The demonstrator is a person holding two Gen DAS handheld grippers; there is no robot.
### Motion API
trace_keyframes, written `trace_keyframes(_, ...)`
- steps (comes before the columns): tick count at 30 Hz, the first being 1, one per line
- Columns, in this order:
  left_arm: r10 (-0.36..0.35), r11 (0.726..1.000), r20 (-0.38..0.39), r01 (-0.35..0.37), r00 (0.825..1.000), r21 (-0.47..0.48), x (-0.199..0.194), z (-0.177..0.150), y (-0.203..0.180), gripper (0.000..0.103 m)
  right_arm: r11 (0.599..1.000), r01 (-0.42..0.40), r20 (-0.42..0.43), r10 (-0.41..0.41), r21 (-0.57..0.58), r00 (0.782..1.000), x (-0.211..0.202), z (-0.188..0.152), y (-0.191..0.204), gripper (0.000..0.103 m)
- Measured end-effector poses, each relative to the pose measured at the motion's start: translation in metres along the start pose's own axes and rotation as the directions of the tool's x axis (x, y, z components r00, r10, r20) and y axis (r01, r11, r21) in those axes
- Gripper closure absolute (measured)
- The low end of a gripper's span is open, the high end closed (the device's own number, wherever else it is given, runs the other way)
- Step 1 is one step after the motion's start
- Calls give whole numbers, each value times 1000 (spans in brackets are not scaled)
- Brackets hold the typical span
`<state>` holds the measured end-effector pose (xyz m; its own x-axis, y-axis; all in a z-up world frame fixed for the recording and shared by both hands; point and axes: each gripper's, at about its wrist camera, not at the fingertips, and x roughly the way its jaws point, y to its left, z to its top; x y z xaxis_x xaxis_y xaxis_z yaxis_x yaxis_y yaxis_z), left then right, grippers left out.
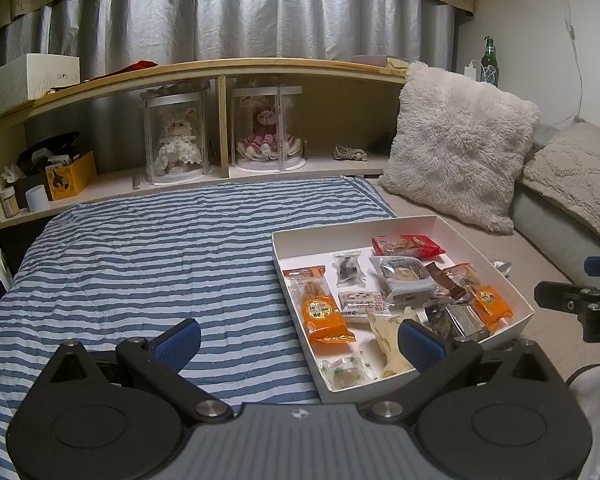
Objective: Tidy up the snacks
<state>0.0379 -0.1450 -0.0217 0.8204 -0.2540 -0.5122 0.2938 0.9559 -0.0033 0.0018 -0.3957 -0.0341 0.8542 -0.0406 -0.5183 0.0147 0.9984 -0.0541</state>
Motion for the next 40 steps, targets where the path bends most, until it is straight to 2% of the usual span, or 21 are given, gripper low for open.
trace_keyframes(40,5,1000,-10,-5,1000,-13,0,-4,-3,0,1000,-11,-14,11,-9,1000,7,-3,-6,1)
